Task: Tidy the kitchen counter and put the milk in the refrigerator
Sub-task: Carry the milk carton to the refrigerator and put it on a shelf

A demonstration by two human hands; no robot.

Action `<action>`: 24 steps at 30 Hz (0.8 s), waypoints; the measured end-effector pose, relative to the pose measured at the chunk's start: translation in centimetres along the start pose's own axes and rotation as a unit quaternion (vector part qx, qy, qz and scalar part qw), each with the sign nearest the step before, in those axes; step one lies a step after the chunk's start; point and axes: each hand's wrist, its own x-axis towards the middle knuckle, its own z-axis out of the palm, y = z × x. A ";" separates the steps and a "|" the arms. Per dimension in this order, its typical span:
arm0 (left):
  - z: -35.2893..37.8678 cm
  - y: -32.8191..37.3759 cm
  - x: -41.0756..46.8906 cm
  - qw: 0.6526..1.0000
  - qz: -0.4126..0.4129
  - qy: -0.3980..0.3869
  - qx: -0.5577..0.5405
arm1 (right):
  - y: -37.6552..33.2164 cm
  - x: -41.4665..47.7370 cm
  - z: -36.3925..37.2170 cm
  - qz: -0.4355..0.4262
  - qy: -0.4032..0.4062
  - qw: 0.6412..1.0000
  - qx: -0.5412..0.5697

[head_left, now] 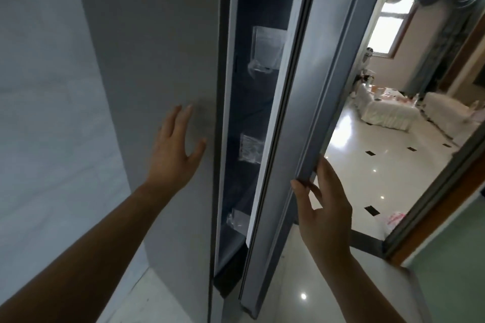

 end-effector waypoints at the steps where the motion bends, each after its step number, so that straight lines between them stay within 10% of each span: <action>1: 0.4 -0.3 0.1 1.000 0.003 -0.008 -0.006 | 0.2 0.1 0.6 -0.012 -0.007 1.000 0.008; 24: 2.3 1.2 -5.5 0.992 -0.114 -0.004 0.053 | 2.3 2.5 7.7 -0.107 -0.136 0.975 0.138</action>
